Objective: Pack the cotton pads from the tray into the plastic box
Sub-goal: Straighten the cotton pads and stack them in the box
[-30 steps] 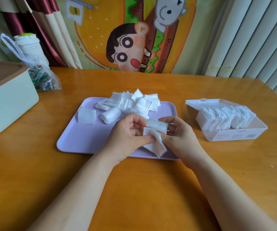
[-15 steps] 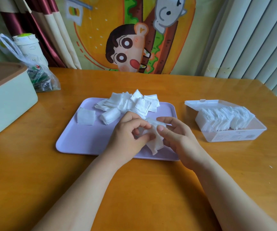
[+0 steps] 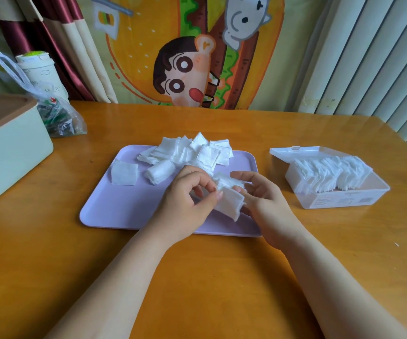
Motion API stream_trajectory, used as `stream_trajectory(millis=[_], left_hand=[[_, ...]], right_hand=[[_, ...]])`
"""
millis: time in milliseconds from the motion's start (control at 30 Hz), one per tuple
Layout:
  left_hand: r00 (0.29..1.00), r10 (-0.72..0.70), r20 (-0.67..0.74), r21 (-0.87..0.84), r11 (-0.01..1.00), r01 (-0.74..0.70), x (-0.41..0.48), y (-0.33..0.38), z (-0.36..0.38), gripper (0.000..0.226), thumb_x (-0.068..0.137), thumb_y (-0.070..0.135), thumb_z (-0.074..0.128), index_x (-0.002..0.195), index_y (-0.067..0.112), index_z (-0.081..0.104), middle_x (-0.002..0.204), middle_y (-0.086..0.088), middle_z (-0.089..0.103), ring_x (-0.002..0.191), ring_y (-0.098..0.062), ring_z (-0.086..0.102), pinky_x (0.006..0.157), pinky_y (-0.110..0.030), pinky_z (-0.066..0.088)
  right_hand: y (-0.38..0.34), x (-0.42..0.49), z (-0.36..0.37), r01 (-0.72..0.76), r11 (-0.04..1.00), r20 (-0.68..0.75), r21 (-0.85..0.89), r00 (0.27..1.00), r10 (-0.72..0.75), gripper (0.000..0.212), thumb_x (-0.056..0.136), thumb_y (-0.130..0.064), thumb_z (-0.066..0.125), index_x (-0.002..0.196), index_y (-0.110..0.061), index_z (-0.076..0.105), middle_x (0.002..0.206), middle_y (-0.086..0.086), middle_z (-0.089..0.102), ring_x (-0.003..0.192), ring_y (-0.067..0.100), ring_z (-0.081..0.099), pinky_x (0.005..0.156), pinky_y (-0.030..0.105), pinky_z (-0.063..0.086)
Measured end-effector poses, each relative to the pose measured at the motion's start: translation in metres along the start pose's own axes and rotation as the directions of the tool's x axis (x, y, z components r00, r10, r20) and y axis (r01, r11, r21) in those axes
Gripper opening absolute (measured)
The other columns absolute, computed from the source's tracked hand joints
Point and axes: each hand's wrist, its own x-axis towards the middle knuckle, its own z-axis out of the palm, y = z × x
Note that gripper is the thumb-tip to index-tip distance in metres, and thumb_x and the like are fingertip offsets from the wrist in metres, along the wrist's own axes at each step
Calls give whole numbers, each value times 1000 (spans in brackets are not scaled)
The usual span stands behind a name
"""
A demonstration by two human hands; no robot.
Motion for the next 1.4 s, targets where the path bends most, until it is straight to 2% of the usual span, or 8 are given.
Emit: stream_trajectory(millis=[200,300,433,700,833,933,1167,1400], left_hand=[[996,-86,-8,-42,995,86,-1,0,-2,14,91,17,79,86,20,65,97,7,63,80,-9,61,75,-19,49],[997,-75,19,-40,996,75,-1,1,-2,16,90,15,79,84,20,65,98,7,64,83,-13,64,76,-25,54],[998,-54,35,-35,998,56,-1,2,-7,17,90,12,79,84,20,65,100,6,65,86,-14,65,76,-23,53],[996,-86,-23,6,996,86,-2,-1,-4,16,90,16,79,84,19,65,92,4,65,77,-9,61,72,-19,51],[996,-83,-30,1,997,83,-1,-3,-1,17,89,14,80,85,21,65,86,9,62,70,-8,58,68,-23,51],[994,-96,-48,12,995,97,-1,-4,1,20,88,20,83,87,27,64,82,15,59,67,-7,57,64,-24,50],[963,-237,129,-19,970,241,0,-5,-3,72,80,19,89,140,36,54,101,9,60,69,2,58,69,-15,49],[975,-201,98,93,977,192,1,-15,-1,41,70,34,95,99,33,66,97,10,52,71,3,48,70,-18,40]], right_hand=[[3,1,-1,22,998,16,-62,1000,-21,35,102,12,52,127,-9,64,112,19,78,94,25,74,89,42,58],[4,2,-1,25,996,-18,-82,999,-26,29,104,5,57,126,-12,66,106,14,79,89,22,73,82,40,56],[9,5,-2,67,990,-66,-127,995,-75,25,100,-17,69,123,-26,71,112,27,73,96,36,72,93,59,56],[6,0,0,62,981,-14,-185,998,-66,29,106,-5,59,130,-18,67,109,8,79,97,22,73,92,43,57],[2,-1,3,44,990,-2,-135,999,-44,23,106,-31,63,127,-21,70,107,11,76,97,24,71,91,48,56],[-2,-4,2,35,993,57,-110,998,-29,46,93,-42,77,132,-19,66,113,6,78,105,16,74,89,31,60],[7,-4,-1,134,929,105,-344,989,-104,64,83,-10,75,143,-23,58,123,7,72,112,22,72,99,39,59],[1,-8,-4,132,841,153,-524,986,-60,79,88,-7,82,155,-29,46,143,-16,60,124,2,62,102,20,50]])
